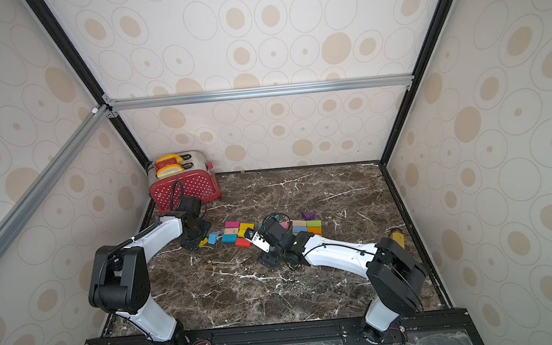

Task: Assemble a piece of candy with building blocks
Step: Pick up the building block from the center of the board.

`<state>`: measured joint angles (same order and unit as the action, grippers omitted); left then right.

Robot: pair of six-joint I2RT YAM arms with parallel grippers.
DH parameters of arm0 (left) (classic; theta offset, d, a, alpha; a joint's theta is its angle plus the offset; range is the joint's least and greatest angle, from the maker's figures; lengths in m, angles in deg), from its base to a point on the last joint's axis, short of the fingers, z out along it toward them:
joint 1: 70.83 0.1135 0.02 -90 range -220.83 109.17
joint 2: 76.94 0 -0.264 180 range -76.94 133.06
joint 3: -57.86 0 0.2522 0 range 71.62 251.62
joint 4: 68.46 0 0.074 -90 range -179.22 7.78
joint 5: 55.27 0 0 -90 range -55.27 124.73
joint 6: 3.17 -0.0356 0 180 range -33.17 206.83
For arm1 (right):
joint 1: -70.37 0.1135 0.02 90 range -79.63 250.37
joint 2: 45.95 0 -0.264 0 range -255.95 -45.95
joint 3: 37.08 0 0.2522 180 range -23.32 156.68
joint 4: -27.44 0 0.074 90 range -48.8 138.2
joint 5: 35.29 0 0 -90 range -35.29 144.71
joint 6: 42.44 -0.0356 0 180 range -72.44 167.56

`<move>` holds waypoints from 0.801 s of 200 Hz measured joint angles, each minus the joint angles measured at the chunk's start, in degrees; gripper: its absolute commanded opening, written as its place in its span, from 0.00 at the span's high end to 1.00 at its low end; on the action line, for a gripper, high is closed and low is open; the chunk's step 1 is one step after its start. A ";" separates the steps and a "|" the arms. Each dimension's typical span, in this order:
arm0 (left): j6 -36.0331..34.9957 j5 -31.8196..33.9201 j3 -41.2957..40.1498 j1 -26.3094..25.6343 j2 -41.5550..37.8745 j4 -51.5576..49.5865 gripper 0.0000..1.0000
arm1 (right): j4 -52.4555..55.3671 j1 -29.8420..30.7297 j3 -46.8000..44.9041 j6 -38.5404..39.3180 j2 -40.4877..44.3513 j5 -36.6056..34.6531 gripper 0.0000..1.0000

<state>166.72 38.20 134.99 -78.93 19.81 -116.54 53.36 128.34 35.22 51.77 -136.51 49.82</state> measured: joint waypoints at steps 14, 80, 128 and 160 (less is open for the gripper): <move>1.20 0.17 0.00 0.00 0.07 0.00 0.26 | -0.20 0.00 0.00 -0.22 0.00 0.09 0.17; 3.39 0.48 1.18 0.00 4.24 -0.33 0.35 | -0.17 0.00 -0.07 -0.37 0.00 0.09 0.17; 3.56 2.29 1.77 0.00 4.20 -2.01 0.39 | -0.17 0.00 -0.22 -0.37 0.00 0.09 0.17; 3.69 2.43 1.86 0.00 4.72 -2.14 0.42 | -0.17 0.00 -0.22 -0.37 0.00 0.09 0.17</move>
<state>170.42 40.62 136.85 -78.93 24.53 -118.69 53.19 128.34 35.00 51.40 -136.51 49.91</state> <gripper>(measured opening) 0.591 0.828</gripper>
